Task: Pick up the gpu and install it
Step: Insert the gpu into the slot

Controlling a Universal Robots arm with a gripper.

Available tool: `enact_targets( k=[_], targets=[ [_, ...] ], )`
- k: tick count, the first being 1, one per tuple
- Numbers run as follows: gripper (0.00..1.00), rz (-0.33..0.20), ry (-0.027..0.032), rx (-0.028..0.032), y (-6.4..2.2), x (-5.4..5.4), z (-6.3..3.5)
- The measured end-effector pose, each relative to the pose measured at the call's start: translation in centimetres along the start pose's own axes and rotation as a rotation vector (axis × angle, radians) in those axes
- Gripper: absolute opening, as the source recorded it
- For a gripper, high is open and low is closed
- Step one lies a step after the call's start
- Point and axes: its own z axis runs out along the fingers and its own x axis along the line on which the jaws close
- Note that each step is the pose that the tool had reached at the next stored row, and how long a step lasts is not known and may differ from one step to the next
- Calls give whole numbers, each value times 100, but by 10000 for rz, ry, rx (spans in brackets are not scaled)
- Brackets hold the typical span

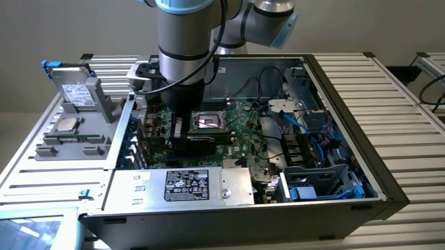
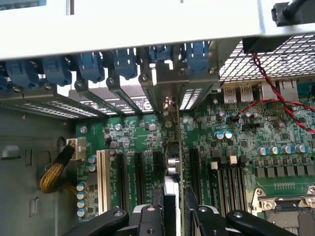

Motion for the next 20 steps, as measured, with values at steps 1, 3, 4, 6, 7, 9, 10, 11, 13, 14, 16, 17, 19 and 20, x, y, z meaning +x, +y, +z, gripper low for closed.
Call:
enact_targets(
  k=[1,3,4,6,7,9,10,11,13,14,16,17,19,20],
  targets=[
    [28,0,-7,4,-1,-1,4],
    [28,0,-10,6,-1,-2,6],
    [28,0,-8,4,-1,-2,7],
    [28,-1,-8,0,-2,-2,8],
    [28,-1,-10,-3,-2,-2,9],
    [28,-3,-9,-20,-1,-2,9],
    [28,-5,-13,-29,-1,-2,6],
    [28,-5,-15,-37,-1,-2,1],
    [28,-5,-11,-66,1,-1,-11],
    [28,-6,-7,-82,2,0,-15],
    [28,-7,-2,-107,2,3,-20],
    [28,-8,-1,-120,1,5,-21],
    [28,-7,2,-142,2,7,-21],
    [28,-8,3,-149,1,10,-22]
  ],
)
